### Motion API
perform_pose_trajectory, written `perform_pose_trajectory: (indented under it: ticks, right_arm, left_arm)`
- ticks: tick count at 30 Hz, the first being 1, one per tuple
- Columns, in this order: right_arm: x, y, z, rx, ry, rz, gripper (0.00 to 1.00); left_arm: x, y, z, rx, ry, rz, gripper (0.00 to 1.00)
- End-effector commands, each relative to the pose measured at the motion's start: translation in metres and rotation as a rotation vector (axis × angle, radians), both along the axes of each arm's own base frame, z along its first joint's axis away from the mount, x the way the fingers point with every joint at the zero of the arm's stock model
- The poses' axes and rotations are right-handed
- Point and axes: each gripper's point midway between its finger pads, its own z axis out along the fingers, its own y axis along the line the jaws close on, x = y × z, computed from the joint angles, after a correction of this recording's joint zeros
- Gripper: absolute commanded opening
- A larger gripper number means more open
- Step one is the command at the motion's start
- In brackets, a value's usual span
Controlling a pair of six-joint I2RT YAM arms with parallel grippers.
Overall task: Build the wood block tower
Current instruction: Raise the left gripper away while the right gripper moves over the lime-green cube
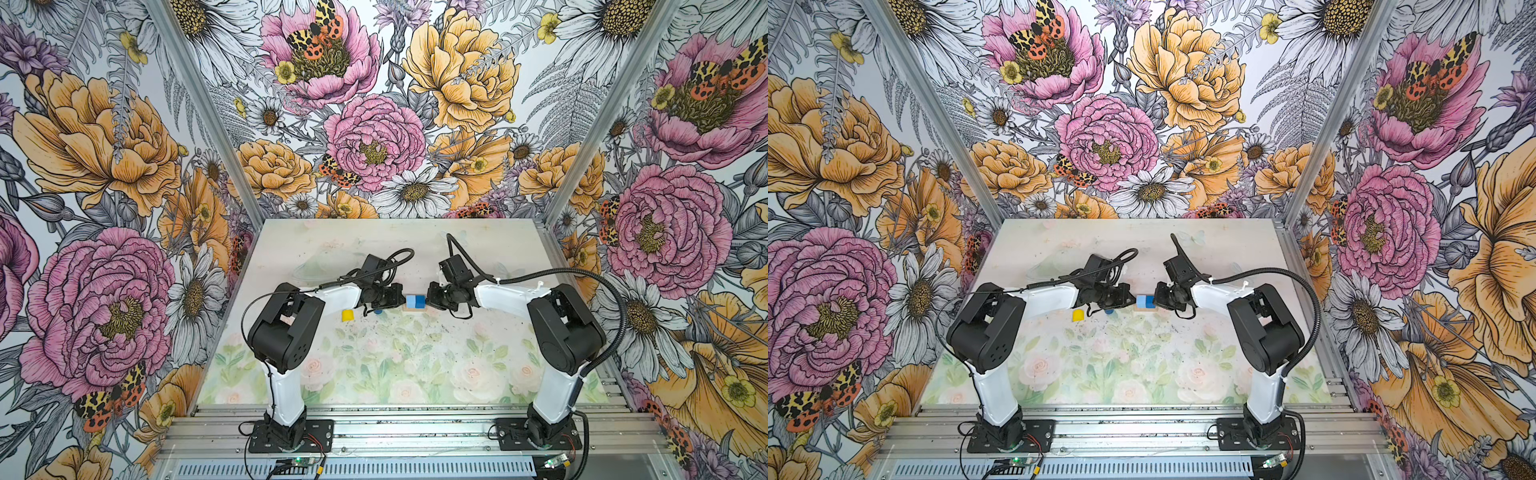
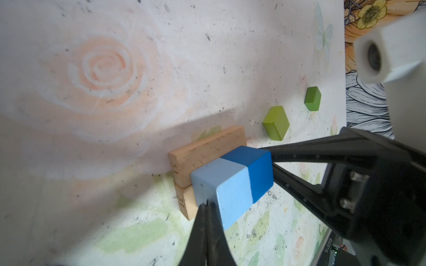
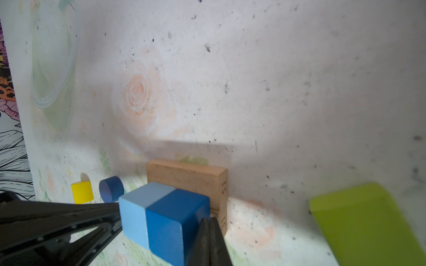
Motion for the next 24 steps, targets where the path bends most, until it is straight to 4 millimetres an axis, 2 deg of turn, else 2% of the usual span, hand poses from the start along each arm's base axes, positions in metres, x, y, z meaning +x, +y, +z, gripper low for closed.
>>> perform_pose_trajectory:
  ticks: [1,14,16,24]
  right_arm:
    - [0.008,0.010,0.011,0.031,-0.032,0.006,0.00]
    - [0.008,0.001,0.018,0.021,-0.046,-0.010,0.00]
    - [0.007,-0.001,0.020,0.021,-0.049,-0.012,0.00]
    - [0.004,-0.013,0.027,0.003,-0.059,-0.033,0.00]
  left_arm:
    - [0.007,-0.001,0.018,-0.011,-0.056,-0.008,0.00]
    - [0.010,0.006,0.023,-0.003,-0.070,0.005,0.00]
    - [0.011,0.006,0.039,-0.018,-0.101,0.007,0.00]
    - [0.012,0.014,0.055,-0.020,-0.138,0.019,0.00]
